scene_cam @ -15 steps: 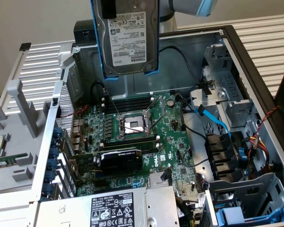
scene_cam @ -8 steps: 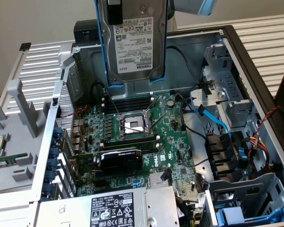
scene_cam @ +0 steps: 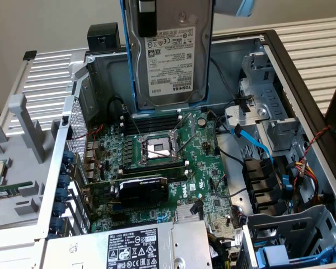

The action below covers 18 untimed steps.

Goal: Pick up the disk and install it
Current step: 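Pick up the disk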

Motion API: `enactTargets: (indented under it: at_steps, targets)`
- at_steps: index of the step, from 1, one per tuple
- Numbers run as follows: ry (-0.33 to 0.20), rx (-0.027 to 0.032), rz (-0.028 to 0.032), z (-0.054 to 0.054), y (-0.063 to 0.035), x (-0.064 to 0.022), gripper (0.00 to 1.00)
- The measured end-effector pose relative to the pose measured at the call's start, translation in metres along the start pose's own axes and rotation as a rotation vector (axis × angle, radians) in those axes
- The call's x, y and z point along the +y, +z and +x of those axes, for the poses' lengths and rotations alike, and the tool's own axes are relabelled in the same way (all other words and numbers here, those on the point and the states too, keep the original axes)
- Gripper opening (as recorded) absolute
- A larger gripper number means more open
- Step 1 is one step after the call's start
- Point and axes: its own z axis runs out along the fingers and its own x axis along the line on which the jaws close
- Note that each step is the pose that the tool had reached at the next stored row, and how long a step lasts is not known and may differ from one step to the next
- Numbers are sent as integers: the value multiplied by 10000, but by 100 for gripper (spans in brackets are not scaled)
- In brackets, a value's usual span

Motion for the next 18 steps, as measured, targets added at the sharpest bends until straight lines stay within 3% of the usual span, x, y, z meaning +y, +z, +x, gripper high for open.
enactTargets:
  at_steps: [10,13,18]
  targets:
    - [2,-2,-43,219,-126,-347,37]
    - [2,-2,-67,327,-188,-510,37]
    - [3,-4,-100,435,-237,-629,37]
